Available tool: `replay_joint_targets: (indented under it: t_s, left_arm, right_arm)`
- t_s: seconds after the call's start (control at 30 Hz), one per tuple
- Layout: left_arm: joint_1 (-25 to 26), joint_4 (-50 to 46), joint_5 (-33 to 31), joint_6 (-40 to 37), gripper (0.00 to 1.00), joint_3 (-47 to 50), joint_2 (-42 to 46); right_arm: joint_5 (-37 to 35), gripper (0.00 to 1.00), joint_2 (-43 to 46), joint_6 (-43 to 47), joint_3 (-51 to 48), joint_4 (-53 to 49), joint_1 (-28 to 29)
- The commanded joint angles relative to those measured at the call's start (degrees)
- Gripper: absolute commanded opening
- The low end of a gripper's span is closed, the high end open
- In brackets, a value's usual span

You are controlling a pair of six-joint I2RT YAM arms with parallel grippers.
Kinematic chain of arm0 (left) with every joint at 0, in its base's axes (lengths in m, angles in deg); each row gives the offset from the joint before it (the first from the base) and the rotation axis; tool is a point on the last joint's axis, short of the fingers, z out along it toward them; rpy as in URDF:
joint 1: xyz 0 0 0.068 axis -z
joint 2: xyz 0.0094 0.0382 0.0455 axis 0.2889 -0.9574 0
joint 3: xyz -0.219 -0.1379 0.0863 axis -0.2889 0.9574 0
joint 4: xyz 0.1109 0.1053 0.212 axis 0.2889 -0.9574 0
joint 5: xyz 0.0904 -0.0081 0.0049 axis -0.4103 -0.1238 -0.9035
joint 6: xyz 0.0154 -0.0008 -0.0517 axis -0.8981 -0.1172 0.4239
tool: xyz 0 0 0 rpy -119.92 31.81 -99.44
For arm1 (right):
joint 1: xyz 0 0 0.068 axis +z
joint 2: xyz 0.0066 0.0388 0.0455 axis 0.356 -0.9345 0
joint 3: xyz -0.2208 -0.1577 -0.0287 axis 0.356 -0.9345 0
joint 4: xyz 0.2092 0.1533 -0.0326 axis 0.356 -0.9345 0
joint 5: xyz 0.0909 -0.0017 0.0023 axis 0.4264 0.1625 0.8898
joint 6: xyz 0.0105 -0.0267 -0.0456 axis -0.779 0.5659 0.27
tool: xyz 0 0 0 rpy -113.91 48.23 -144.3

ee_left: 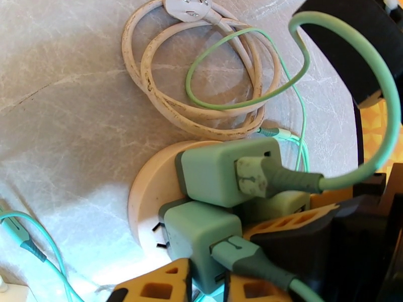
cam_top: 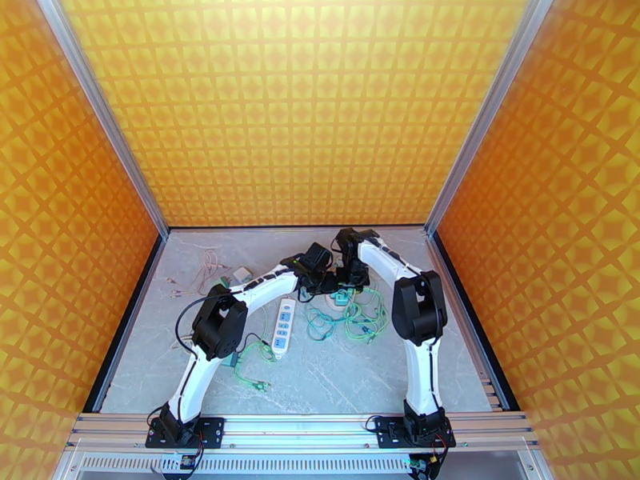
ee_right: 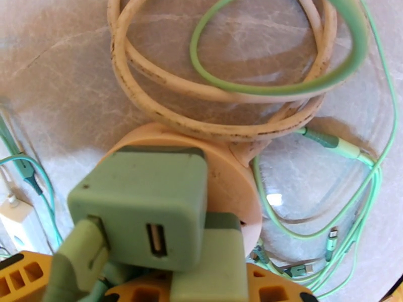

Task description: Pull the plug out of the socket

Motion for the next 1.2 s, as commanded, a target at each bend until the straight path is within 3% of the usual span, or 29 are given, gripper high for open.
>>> replay_joint_targets:
  t_s: [0.0, 0.17, 0.47, 0.6, 0.9, 1.17]
  left_arm:
    - [3.5, -17.1, -3.1, -1.5, 0.19, 7.5, -14.2]
    - [3.6, -17.4, -3.1, -1.6, 0.19, 6.8, -14.4]
    - [3.8, -18.9, -3.0, -2.2, 0.19, 4.1, -15.5]
    - [3.9, -19.1, -3.1, -2.3, 0.18, 3.7, -15.7]
    - [3.8, -18.7, -3.1, -2.0, 0.18, 5.1, -15.3]
    - [3.5, -18.4, -3.0, -1.9, 0.18, 5.9, -14.9]
  right_arm:
    - [8.2, 0.00, 3.0, -0.3, -1.2, 2.1, -1.3]
    - [9.4, 0.00, 2.7, -0.9, -0.6, 2.1, -1.3]
    - [0.0, 0.00, -0.1, 0.8, 4.2, -2.5, 8.2]
    - [-1.5, 0.00, -0.2, 1.5, 4.1, -3.0, 8.8]
    - [4.6, 0.00, 2.6, 1.5, 3.2, -2.1, 1.1]
    - [-0.5, 0.00, 6.0, 2.4, 5.6, -4.6, -3.3]
